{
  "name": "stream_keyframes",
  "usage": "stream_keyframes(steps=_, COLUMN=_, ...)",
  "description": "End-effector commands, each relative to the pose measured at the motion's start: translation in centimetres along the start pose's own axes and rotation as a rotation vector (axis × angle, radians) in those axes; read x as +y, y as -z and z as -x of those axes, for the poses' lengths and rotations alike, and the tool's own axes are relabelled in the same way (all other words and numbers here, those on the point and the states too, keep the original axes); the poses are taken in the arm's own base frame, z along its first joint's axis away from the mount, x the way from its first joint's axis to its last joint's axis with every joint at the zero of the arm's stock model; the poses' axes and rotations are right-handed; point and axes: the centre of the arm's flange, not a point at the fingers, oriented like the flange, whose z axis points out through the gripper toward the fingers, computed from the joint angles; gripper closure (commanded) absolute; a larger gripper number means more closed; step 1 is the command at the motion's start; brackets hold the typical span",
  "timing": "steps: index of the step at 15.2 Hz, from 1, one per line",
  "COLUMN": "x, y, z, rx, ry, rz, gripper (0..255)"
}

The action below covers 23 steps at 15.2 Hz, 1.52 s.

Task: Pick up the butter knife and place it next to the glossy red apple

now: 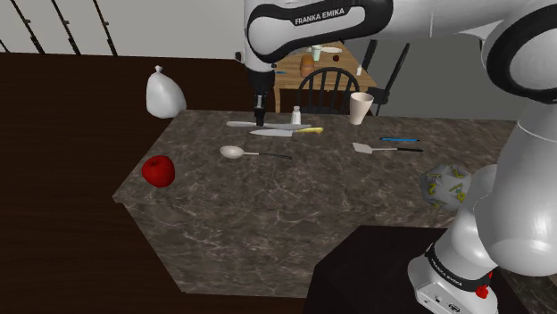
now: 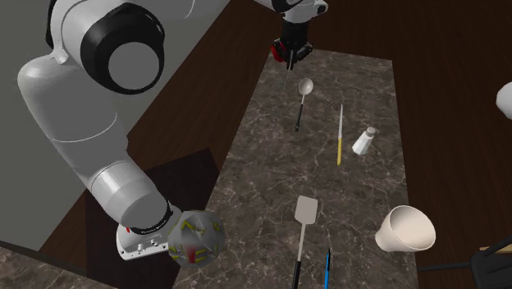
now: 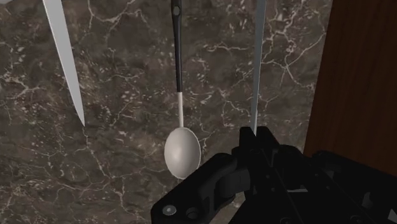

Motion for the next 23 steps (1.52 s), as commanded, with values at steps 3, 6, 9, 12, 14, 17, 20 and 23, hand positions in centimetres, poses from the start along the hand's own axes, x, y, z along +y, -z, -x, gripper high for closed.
stream_keyframes(steps=3, x=-0.2, y=-0.1, z=-5.5, rx=0.0, ry=0.0, rz=0.0, gripper=255)
stream_keyframes(steps=6, x=-0.2, y=-0.3, z=-9.4, rx=0.0, ry=0.0, rz=0.0, gripper=255)
stream_keyframes(steps=9, x=-0.2, y=-0.9, z=-12.2, rx=0.0, ry=0.0, rz=0.0, gripper=255)
stream_keyframes(steps=12, x=-0.2, y=-2.5, z=-12.1, rx=0.0, ry=0.0, rz=0.0, gripper=255)
stream_keyframes(steps=14, x=-0.2, y=-3.6, z=-12.0, rx=0.0, ry=0.0, rz=0.0, gripper=255)
stream_keyframes(steps=17, x=-0.2, y=-5.2, z=-11.9, rx=0.0, ry=0.0, rz=0.0, gripper=255)
stream_keyframes(steps=20, x=-0.2, y=-6.7, z=-11.9, rx=0.0, ry=0.0, rz=0.0, gripper=255)
stream_keyframes(steps=23, x=-0.2, y=-8.3, z=-11.8, rx=0.0, ry=0.0, rz=0.0, gripper=255)
